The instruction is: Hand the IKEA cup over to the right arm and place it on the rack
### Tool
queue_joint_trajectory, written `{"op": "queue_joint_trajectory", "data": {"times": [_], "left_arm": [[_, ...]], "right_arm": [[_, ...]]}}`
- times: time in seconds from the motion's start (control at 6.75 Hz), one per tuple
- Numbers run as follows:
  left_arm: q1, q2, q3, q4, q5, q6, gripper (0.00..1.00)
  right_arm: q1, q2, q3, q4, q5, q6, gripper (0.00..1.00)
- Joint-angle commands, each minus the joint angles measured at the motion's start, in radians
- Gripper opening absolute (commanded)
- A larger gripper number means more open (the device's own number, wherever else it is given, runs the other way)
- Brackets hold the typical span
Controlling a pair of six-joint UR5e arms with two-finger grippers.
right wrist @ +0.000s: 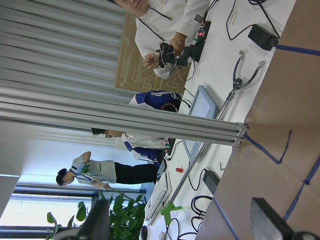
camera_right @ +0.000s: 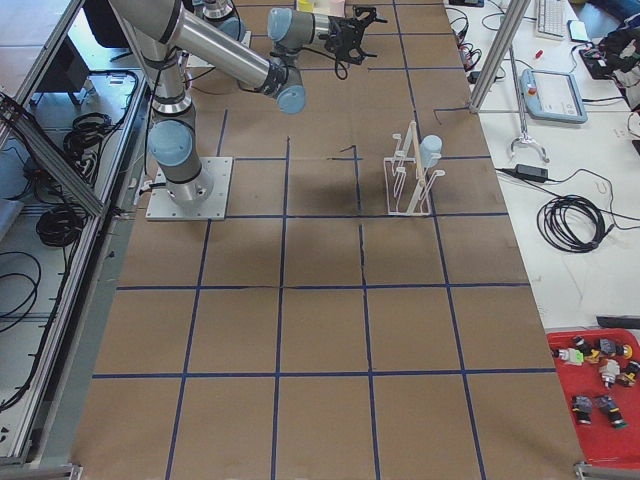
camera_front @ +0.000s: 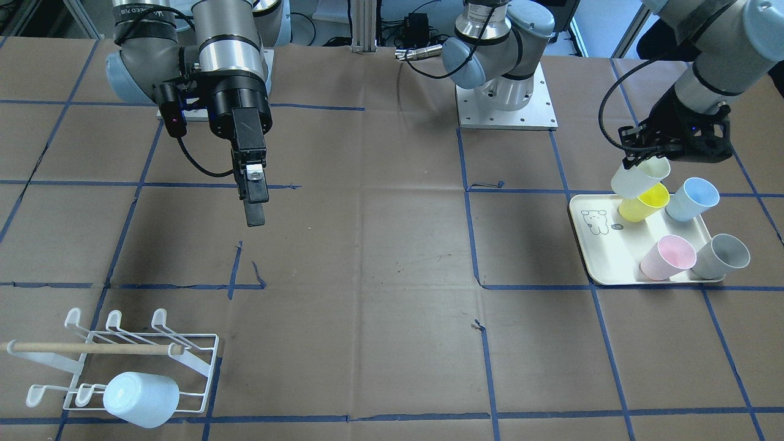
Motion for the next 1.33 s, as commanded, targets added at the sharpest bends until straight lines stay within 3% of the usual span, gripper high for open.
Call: {"op": "queue_joint_trajectory", "data": {"times": [0.0,0.44,0.74,0.89,1.19], "left_arm": [[-0.007,-0.024,0.142,-0.114,-0.076,0.003,0.00],[-0.053,-0.085,0.272,-0.096,-0.334,0.020,0.00],[-0.152,-0.117,0.326,0.055,-0.549,0.014,0.00],[-0.182,-0.111,0.301,0.180,-0.697,0.018,0.00],[-0.263,-0.123,0.210,0.452,-0.829,0.021,0.00]], "right_arm": [[0.000,0.002,0.002,0.000,0.000,0.000,1.00],[0.000,0.002,0.002,0.008,0.000,0.000,1.00],[0.000,-0.001,0.002,0.009,0.000,0.000,1.00],[0.000,0.001,0.003,0.009,0.000,0.000,1.00],[0.000,0.001,0.002,0.009,0.000,0.000,1.00]]}}
